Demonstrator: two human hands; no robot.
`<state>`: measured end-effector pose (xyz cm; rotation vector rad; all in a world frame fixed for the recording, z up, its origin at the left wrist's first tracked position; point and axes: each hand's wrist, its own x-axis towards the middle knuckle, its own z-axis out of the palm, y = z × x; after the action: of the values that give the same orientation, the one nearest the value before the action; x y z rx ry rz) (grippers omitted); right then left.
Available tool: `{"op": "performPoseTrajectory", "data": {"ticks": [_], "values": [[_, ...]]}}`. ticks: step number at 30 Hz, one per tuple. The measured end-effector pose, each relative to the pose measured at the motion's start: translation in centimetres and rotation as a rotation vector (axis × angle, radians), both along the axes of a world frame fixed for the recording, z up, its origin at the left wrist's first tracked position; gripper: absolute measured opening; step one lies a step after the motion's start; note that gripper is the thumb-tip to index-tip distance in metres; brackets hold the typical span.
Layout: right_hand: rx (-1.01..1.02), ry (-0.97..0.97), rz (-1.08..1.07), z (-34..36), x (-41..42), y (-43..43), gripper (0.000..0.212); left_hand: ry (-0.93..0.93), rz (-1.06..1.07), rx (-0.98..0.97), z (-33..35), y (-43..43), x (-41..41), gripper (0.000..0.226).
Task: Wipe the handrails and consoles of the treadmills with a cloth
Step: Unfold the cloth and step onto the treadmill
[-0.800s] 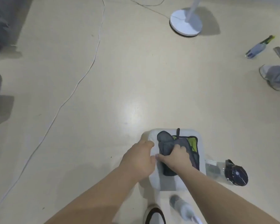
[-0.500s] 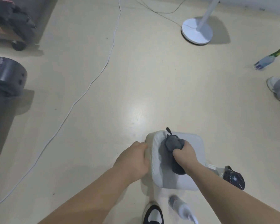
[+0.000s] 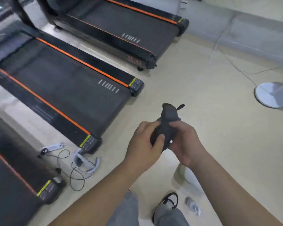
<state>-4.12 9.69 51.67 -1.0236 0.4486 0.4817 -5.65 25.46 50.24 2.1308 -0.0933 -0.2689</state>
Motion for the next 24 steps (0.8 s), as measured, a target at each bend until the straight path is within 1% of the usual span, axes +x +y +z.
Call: {"op": "performPoseTrajectory", "data": {"ticks": [3,6,8,10,11,13,15,18,20,22,24], "values": [[-0.025,-0.07,0.192,6.5,-2.0,5.8,0.034,-0.042,0.186,-0.052,6.0,5.4,-4.3,0.043],[-0.087,-0.134,0.375,9.7,-3.8,12.1,0.04,-0.109,0.397,-0.09,9.6,10.6,-7.8,0.043],[-0.138,-0.182,0.486,11.1,-4.9,17.1,0.036,-0.157,0.565,-0.145,10.7,14.3,-9.8,0.028],[-0.192,-0.226,0.581,12.0,-6.2,22.2,0.023,-0.171,0.711,-0.23,11.3,17.8,-11.8,0.01],[-0.202,-0.231,0.617,12.3,-7.1,24.9,0.02,-0.174,0.778,-0.289,11.5,19.5,-13.0,0.008],[-0.171,-0.207,0.675,12.6,-8.7,29.9,0.02,-0.158,0.888,-0.395,12.2,23.2,-15.2,0.017],[-0.13,-0.17,0.724,12.9,-10.0,34.8,0.022,-0.127,0.967,-0.448,12.4,27.7,-17.1,0.022],[-0.111,-0.112,0.764,12.7,-11.6,41.6,0.023,-0.076,1.063,-0.456,11.9,34.2,-19.8,0.019],[-0.102,-0.091,0.765,12.4,-12.5,46.0,0.023,-0.051,1.153,-0.487,11.7,38.1,-21.6,0.021],[-0.104,-0.091,0.769,12.5,-13.1,50.1,0.023,-0.033,1.277,-0.556,11.8,41.6,-22.8,0.022],[-0.137,-0.12,0.792,12.7,-13.3,53.6,0.023,-0.018,1.381,-0.664,12.1,44.7,-23.4,0.017]]}}
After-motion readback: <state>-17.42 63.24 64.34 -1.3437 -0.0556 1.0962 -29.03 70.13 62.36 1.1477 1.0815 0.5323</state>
